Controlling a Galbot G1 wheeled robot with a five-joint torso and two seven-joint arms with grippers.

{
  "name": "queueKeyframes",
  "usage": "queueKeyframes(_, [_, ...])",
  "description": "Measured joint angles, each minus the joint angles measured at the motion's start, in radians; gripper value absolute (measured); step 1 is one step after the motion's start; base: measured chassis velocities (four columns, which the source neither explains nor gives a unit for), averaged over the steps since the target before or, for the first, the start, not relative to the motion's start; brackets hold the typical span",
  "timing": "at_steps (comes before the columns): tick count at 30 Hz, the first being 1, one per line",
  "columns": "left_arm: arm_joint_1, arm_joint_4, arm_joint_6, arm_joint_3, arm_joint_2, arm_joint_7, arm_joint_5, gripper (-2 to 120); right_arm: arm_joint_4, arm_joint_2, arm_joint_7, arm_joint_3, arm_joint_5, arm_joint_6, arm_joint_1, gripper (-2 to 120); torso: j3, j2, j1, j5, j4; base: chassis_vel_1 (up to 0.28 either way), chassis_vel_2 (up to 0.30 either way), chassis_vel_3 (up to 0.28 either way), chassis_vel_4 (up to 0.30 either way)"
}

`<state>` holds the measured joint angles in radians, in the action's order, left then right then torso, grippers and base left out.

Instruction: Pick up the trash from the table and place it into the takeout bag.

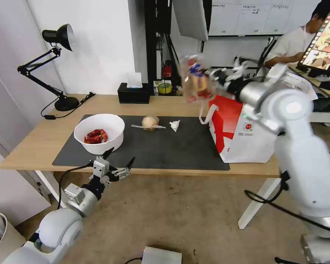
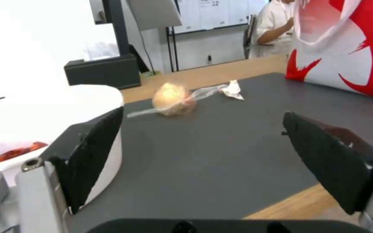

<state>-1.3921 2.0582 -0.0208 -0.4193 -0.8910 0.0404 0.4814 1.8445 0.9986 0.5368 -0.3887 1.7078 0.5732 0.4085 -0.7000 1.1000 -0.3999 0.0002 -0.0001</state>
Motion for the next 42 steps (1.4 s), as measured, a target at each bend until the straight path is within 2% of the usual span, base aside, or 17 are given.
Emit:
queueKeyframes(1, [-0.004,0.001,0.000,-0.003,0.000,0.000,0.000,100,-0.008,-0.027,0.000,-0.014,0.001,-0.003,-0.005,0,0.000,0.000,0.000,0.0001,0.0000,0.000,0.000,0.000,0.000])
queueKeyframes(4, [-0.004,0.001,0.000,-0.003,0.000,0.000,0.000,100,-0.008,-0.027,0.000,-0.014,0.001,-0.003,-0.005,0,0.000,0.000,0.000,0.0001,0.0000,0.000,0.000,0.000,0.000])
queueKeyframes(5, [-0.011,0.001,0.000,-0.001,-0.007,0.001,-0.001,100,-0.033,-0.094,-0.020,-0.041,-0.011,-0.004,-0.008,0,0.000,0.000,0.000,0.0001,0.0000,0.000,0.000,0.000,0.000])
queueKeyframes(11, [-0.010,0.002,0.000,0.026,-0.029,-0.004,-0.023,100,-0.108,-0.179,-0.078,-0.054,-0.073,-0.008,-0.013,0,0.000,0.000,0.000,0.0001,-0.0002,0.000,0.000,0.000,0.000])
queueKeyframes(16, [-0.013,0.009,0.001,0.036,-0.036,-0.007,-0.032,100,-0.147,-0.185,-0.087,-0.066,-0.089,-0.019,-0.004,0,0.000,0.000,0.000,0.0000,0.0001,0.000,0.000,0.000,0.000])
queueKeyframes(25, [-0.044,0.056,0.010,0.054,-0.049,-0.030,-0.008,100,-0.226,-0.179,-0.155,-0.067,-0.223,-0.032,0.053,0,0.000,0.000,0.000,0.0001,0.0001,0.000,0.000,0.000,0.000])
queueKeyframes(42, [-0.030,0.058,0.019,0.089,-0.053,-0.059,-0.013,100,-0.142,-0.171,-0.152,-0.105,-0.246,-0.022,0.193,0,0.000,0.000,0.000,-0.0003,0.0000,0.000,0.000,0.000,0.000])
